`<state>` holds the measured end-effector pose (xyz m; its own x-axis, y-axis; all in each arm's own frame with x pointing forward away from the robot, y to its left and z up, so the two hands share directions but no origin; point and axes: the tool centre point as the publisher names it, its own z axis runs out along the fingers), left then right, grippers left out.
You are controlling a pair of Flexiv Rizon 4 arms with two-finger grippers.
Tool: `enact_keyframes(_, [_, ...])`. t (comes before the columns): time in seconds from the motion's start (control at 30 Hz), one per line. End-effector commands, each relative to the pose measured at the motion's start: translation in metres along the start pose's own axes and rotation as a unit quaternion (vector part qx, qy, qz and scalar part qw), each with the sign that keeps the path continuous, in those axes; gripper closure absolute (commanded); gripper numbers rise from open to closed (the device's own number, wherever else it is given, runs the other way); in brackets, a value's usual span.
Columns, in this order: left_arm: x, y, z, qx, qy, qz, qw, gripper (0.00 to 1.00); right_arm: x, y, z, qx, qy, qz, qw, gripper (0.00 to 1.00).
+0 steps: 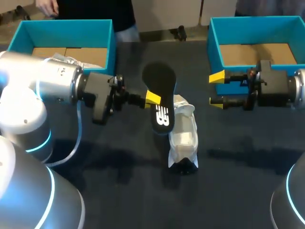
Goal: Take the shoe out of the shoebox, open the shoe tongue, remove and reinsert the insole, then place the shoe into the shoebox
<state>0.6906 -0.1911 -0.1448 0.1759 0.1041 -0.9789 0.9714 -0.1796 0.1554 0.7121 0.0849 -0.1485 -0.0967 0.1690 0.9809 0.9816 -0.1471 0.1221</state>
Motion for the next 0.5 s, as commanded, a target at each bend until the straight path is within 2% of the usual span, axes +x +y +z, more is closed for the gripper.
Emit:
enact_keyframes(0.03, [0.003,-0.007,0.004,-0.015,0.001,0.001,1.0,1.0,0.0,-0.001,0.001,-0.002,0.0,0.0,1.0,0.0])
enact_keyframes(0.37, [0.008,-0.013,0.02,-0.014,0.011,0.026,1.0,1.0,0.0,-0.001,0.001,-0.002,0.0,0.0,1.0,0.0])
enact_keyframes(0.5, [0.009,-0.015,0.028,-0.02,0.011,0.034,0.999,1.0,0.002,-0.001,0.013,-0.008,-0.01,0.005,1.0,0.0])
